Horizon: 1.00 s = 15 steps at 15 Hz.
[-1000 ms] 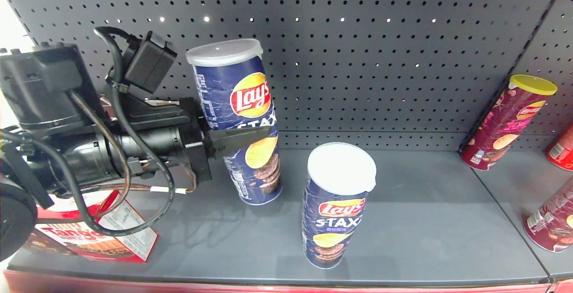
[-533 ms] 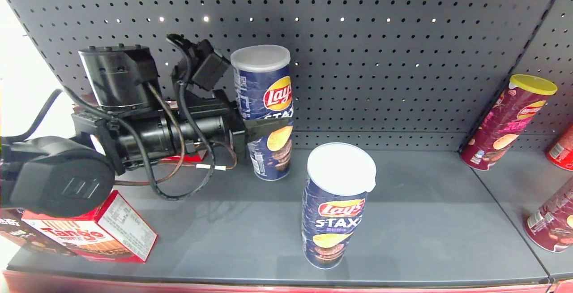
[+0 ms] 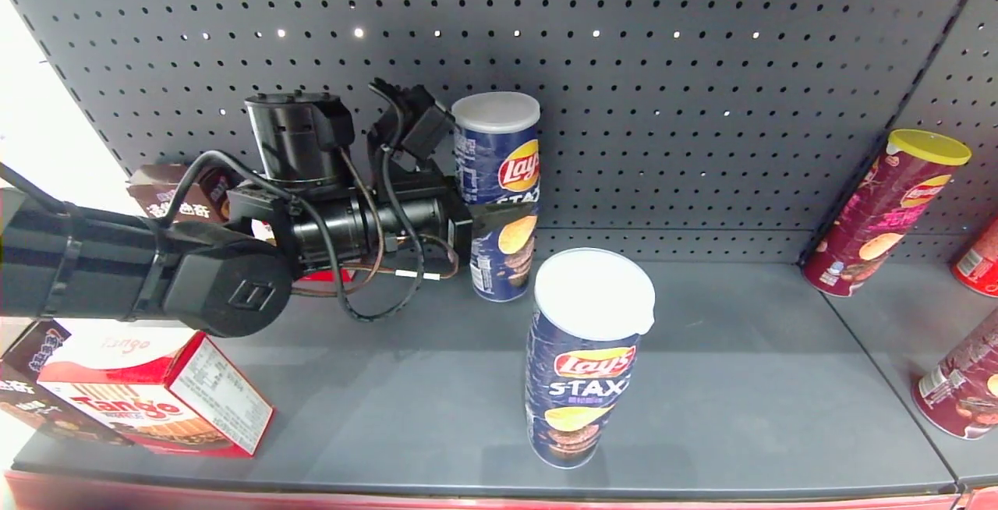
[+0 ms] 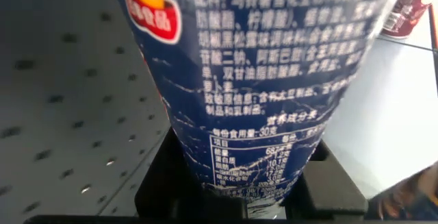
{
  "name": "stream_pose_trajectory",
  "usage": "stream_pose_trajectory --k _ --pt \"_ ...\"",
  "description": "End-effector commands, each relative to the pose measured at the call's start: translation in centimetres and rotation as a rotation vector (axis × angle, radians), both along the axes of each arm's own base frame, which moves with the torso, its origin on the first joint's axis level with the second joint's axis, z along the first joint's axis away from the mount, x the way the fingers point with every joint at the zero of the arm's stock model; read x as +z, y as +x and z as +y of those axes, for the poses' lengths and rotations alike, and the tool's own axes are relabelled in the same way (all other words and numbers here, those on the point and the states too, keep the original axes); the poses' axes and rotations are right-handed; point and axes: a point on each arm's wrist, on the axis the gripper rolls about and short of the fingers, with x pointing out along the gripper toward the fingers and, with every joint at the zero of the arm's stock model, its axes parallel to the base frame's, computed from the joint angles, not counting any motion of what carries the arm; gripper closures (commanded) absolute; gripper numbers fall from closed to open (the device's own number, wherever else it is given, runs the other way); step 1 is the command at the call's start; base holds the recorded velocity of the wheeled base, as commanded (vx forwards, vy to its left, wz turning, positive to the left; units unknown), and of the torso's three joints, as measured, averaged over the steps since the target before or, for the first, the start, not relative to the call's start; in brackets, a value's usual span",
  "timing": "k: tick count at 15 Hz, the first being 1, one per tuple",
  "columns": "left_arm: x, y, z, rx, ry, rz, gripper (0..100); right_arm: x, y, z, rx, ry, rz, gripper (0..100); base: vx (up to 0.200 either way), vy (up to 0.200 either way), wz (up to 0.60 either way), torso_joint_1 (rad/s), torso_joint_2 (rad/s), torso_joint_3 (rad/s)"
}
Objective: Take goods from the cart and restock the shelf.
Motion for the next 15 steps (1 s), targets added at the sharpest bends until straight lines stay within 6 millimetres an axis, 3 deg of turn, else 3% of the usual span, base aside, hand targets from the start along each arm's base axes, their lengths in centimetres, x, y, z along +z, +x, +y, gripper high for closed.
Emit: stream_pose_trajectory --k 1,15 --pt "-0.8 0.9 -1.2 -0.018 0.004 0.008 100 0.0 0.0 0.0 0.001 -0.002 0.002 0 0.0 0.0 0.0 0.0 0.0 0.0" --pt "-3.4 3.8 -3.0 -0.027 0.016 0.022 100 0.0 0.0 0.0 0.001 -0.002 0.002 0 0.0 0.0 0.0 0.0 0.0 0.0"
